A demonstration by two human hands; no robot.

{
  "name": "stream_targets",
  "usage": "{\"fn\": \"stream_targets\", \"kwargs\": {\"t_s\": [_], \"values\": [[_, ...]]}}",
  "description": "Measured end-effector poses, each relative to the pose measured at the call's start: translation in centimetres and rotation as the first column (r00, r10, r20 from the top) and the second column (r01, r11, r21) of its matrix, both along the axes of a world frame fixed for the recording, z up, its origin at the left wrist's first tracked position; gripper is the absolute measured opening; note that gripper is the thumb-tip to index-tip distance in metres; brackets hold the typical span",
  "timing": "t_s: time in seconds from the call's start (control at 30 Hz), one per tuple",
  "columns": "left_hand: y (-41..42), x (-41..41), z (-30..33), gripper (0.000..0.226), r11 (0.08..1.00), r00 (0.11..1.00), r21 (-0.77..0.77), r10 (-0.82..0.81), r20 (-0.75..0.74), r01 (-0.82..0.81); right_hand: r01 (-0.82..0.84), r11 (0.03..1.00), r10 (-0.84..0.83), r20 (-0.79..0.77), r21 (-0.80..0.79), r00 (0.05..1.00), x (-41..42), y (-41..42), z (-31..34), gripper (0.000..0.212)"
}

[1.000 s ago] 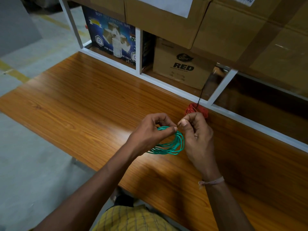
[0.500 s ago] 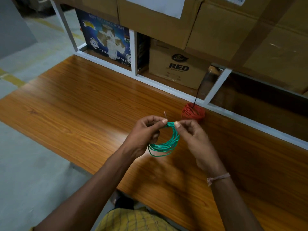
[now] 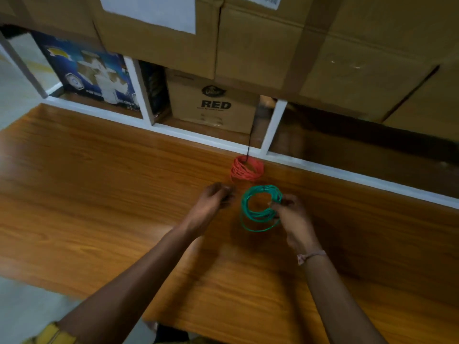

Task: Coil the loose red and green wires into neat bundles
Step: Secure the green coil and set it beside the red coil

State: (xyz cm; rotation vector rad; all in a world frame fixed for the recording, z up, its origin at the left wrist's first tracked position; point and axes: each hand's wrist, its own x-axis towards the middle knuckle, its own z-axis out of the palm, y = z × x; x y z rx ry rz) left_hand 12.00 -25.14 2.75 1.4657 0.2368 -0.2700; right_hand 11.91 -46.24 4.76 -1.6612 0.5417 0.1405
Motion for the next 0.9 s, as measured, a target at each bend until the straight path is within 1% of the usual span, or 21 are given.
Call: {"fn": "stream_targets", "kwargs": {"t_s": [0.03,0.07,0.1,0.17,0.23,0.27,0.3,0.33,0.37,0.4,0.43,0.5,0.57,0.63,0.67,0.73,0.8,0.83,0.9], "values": [[-0.2,0.8,-0.5,0.019,0.992,0.998,0.121,-0.041,0.049,0.035,0.028,0.999,-0.028,-0.011,-0.033,1.000,1.0,-1.3,-0.2,0.020],[-0.4,1.7,-0.8,0.017,0.966,0.991,0.251,-0.091,0.098,0.064,0.039,0.996,-0.041,-0.019,-0.076,0.999,2.1,-2.5,-0.3,0.019],[-0.6,2.5,-1.0,0.018,0.919,0.979,0.384,-0.149,0.141,0.085,0.046,0.991,-0.049,-0.024,-0.124,0.999,3.1,-3.6,-0.6,0.017],[-1.4,4.4,-1.1,0.035,0.777,0.934,0.622,-0.288,0.210,0.100,0.062,0.973,-0.065,-0.007,-0.221,0.998,5.6,-5.2,-1.1,0.021],[-2.4,6.4,-1.0,0.050,0.633,0.852,0.772,-0.432,0.296,0.053,0.054,0.954,-0.049,0.022,-0.296,0.999,7.9,-5.6,-1.4,0.017],[-3.0,7.4,-1.4,0.055,0.568,0.803,0.823,-0.505,0.318,0.031,0.048,0.932,-0.042,0.024,-0.360,0.999,8.9,-5.4,-1.6,0.025],[-3.4,8.4,-1.9,0.060,0.504,0.762,0.864,-0.567,0.313,0.019,0.046,0.902,-0.041,0.021,-0.428,0.999,9.8,-5.2,-1.8,0.040],[-3.7,9.1,-2.4,0.064,0.434,0.739,0.900,-0.616,0.275,0.027,0.050,0.863,-0.041,0.028,-0.502,0.999,10.3,-4.9,-2.1,0.055],[-4.0,9.6,-2.9,0.069,0.352,0.730,0.934,-0.653,0.201,0.058,0.042,0.808,-0.019,0.045,-0.587,0.999,10.4,-4.8,-2.7,0.068],[-4.1,9.7,-3.5,0.073,0.268,0.723,0.959,-0.680,0.120,0.093,0.002,0.728,0.049,0.055,-0.686,0.997,10.1,-4.6,-3.3,0.076],[-4.2,9.8,-4.1,0.076,0.205,0.716,0.974,-0.695,0.073,0.100,-0.053,0.623,0.145,0.049,-0.780,0.988,9.5,-4.2,-3.9,0.079],[-3.9,9.5,-5.3,0.078,0.153,0.707,0.983,-0.706,0.039,0.100,-0.168,0.423,0.353,-0.009,-0.890,0.935,8.3,-3.8,-5.9,0.076],[-3.6,9.0,-6.0,0.076,0.145,0.703,0.983,-0.711,0.023,0.114,-0.289,0.312,0.460,-0.122,-0.905,0.879,7.3,-3.9,-7.8,0.075],[-3.7,8.4,-5.8,0.077,0.116,0.709,0.983,-0.705,-0.022,0.146,-0.436,0.216,0.493,-0.288,-0.874,0.821,6.5,-4.6,-8.8,0.074],[-3.8,8.2,-5.7,0.077,0.101,0.715,0.983,-0.698,-0.041,0.155,-0.468,0.167,0.508,-0.330,-0.868,0.795,6.2,-5.0,-9.3,0.076],[-3.8,7.6,-5.6,0.078,0.086,0.731,0.985,-0.681,-0.054,0.152,-0.466,0.116,0.547,-0.335,-0.877,0.767,5.7,-5.7,-9.5,0.080],[-3.5,6.8,-5.9,0.077,0.091,0.751,0.985,-0.658,-0.052,0.148,-0.446,0.101,0.601,-0.303,-0.889,0.740,4.9,-5.9,-9.6,0.087],[-3.4,6.4,-6.0,0.077,0.092,0.762,0.984,-0.646,-0.056,0.150,-0.424,0.098,0.628,-0.274,-0.901,0.728,4.5,-5.9,-9.8,0.088],[-3.0,5.8,-6.3,0.081,0.045,0.766,0.983,-0.634,-0.108,0.177,-0.386,0.125,0.657,-0.215,-0.914,0.722,3.8,-5.9,-10.1,0.086]]}}
